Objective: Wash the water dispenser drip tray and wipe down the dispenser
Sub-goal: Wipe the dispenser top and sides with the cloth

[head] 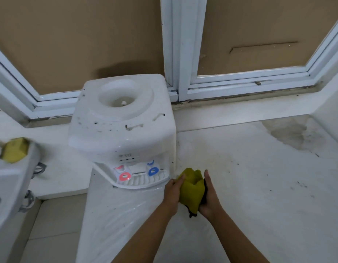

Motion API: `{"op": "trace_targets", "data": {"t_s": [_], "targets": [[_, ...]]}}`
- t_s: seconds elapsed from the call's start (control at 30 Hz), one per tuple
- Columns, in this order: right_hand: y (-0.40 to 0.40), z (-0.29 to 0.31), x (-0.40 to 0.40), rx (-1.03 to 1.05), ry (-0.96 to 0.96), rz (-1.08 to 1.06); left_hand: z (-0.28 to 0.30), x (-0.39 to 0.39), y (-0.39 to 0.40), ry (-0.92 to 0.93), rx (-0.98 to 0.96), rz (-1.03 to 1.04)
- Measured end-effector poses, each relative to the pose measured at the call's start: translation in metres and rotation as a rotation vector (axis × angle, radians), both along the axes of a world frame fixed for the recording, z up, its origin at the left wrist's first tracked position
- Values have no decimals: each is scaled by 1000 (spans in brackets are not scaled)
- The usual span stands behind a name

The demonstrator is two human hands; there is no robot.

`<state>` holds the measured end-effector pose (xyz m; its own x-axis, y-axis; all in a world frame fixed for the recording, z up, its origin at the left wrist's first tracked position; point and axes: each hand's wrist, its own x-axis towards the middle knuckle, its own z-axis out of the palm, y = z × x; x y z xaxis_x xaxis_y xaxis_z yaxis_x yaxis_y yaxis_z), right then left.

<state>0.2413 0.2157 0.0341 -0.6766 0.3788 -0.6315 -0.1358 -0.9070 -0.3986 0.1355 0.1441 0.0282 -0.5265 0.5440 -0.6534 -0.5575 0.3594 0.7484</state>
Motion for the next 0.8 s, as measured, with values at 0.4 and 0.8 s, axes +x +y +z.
{"op": "trace_targets", "data": {"t_s": [0.4, 0.8], "targets": [[-64, 23, -39, 1, 56, -235, 18, -38, -75, -198, 40, 297], [-69, 45, -81, 445, -247, -149, 40, -90, -74, -248, 238, 135]]}}
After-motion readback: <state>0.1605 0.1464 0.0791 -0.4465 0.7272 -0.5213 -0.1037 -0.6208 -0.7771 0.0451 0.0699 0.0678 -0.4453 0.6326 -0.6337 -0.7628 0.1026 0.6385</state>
